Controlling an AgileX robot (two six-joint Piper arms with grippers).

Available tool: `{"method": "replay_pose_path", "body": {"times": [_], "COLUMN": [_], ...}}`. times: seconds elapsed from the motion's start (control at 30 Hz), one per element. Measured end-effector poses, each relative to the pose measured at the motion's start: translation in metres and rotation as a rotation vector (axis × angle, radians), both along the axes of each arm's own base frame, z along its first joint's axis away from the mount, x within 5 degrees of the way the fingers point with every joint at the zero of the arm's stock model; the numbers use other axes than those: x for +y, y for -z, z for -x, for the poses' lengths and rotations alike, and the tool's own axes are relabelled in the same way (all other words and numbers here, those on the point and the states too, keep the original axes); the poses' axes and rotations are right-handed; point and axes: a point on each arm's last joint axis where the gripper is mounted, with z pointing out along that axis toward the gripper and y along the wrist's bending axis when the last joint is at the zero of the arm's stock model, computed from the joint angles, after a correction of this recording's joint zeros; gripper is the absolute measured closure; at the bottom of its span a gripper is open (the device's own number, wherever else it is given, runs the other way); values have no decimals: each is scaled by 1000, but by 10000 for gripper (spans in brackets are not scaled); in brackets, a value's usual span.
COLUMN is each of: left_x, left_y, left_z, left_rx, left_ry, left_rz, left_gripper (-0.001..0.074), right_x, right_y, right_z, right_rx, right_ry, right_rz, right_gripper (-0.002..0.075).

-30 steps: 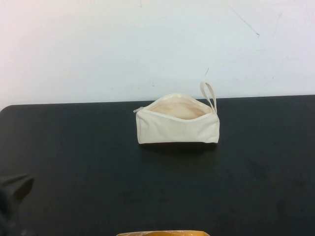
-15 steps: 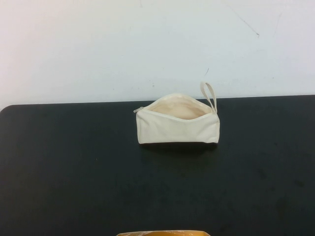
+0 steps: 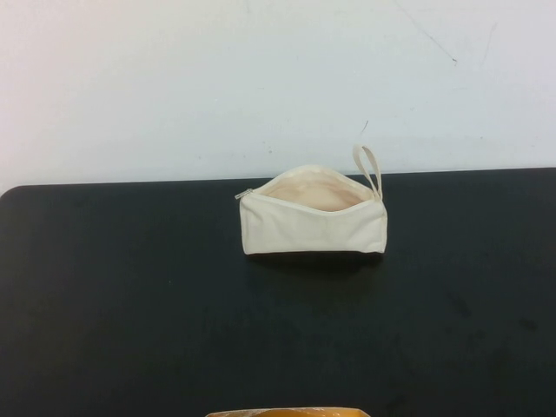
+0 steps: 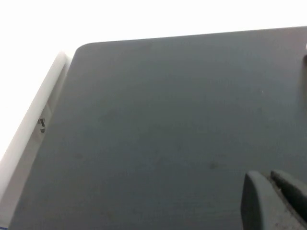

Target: Put eraser into pencil case

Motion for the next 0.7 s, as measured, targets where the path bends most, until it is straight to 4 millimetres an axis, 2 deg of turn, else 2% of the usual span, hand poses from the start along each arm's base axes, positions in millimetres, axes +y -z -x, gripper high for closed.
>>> {"method": "replay_pose_path", "body": {"times": [0.7], "left_x": [0], "left_y": [1], "left_z": [0], "left_rx": [6], "left_ry": [4], "left_rz": [-15], "left_gripper": [736], "right_x": [0], "right_y": [0], "right_z": [0], "right_rx": [0], "right_ry": [0], "right_rz": [0], "right_gripper": [727]}}
